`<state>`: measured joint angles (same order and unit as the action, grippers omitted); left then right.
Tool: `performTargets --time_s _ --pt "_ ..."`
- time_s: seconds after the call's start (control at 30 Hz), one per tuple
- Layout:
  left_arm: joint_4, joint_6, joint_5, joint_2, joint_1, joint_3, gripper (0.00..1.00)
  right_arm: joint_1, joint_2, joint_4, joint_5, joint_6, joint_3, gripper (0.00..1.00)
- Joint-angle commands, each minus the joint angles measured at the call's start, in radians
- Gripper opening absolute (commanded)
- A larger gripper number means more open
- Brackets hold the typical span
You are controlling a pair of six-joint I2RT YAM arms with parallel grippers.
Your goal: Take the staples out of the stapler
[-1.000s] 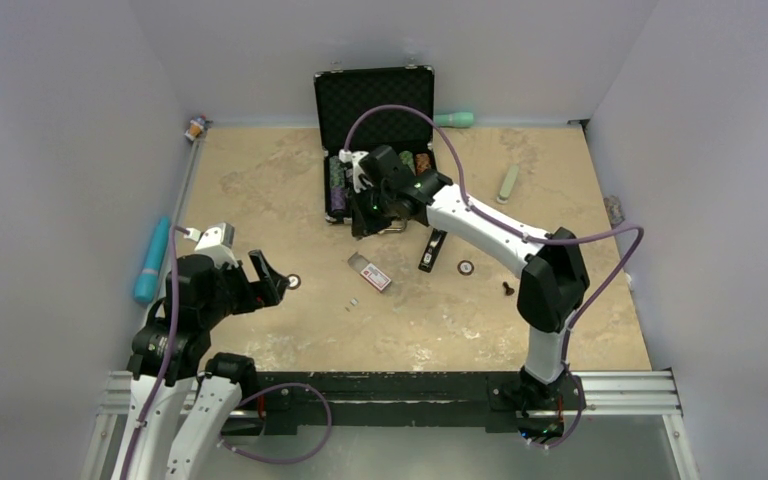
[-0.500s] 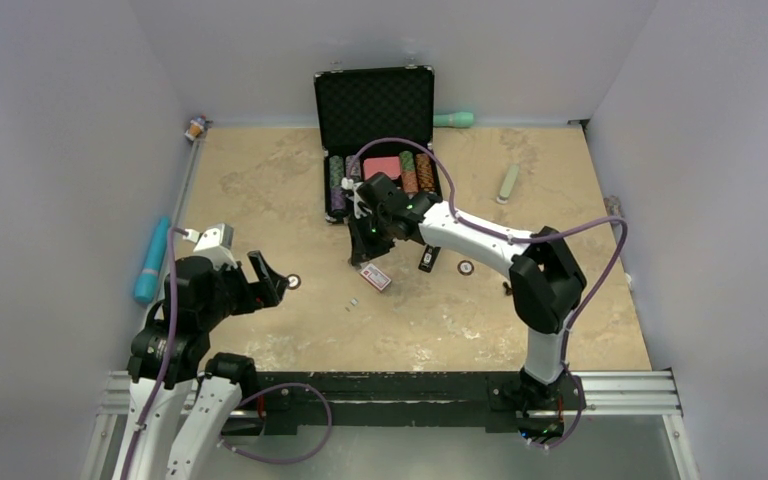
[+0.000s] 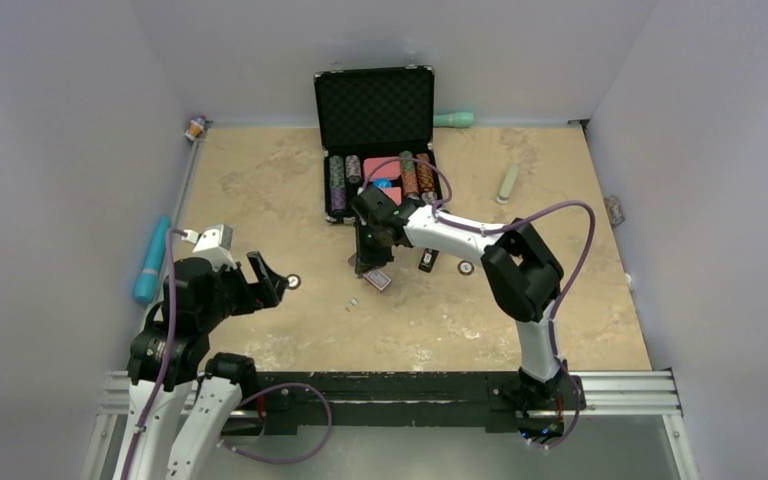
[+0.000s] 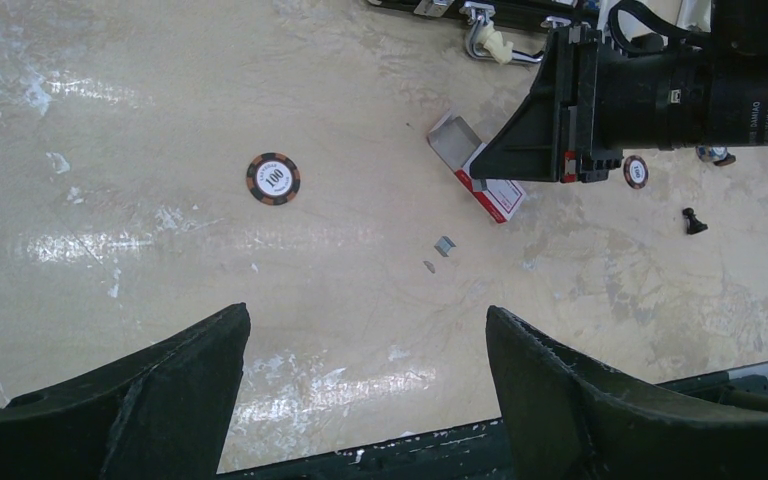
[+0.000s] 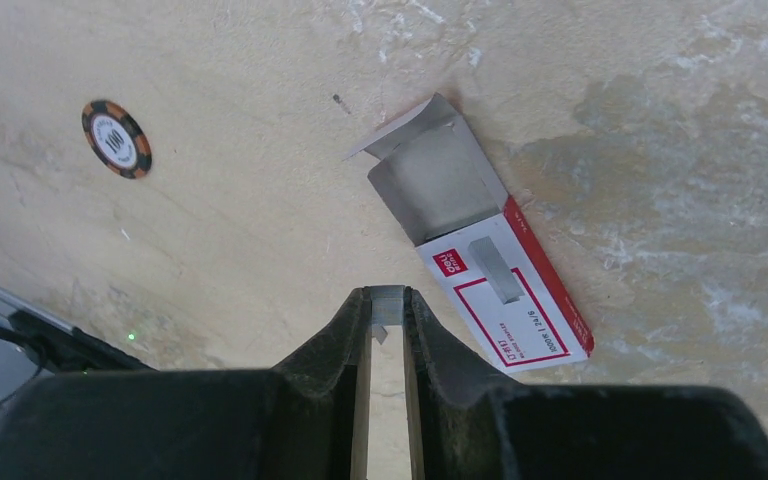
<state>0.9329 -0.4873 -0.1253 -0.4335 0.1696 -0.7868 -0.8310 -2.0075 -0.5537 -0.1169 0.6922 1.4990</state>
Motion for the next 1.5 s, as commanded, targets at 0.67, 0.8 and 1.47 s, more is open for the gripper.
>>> performTargets --time_s 0.67,0.8,1.47 --pt "-0.027 0.002 0.0 0.009 -0.004 0.002 0.9 0.022 -0.057 -0.182 0.227 0.417 0.141 0.18" --pt "-0.028 0.003 0.001 0.009 -0.004 0.003 0.9 0.029 -0.057 -0.158 0.21 0.417 0.129 0.18" --pt "-0.03 0.001 -0.001 0.006 -0.004 0.002 0.9 0.031 -0.11 -0.133 0.148 0.393 0.146 0.19"
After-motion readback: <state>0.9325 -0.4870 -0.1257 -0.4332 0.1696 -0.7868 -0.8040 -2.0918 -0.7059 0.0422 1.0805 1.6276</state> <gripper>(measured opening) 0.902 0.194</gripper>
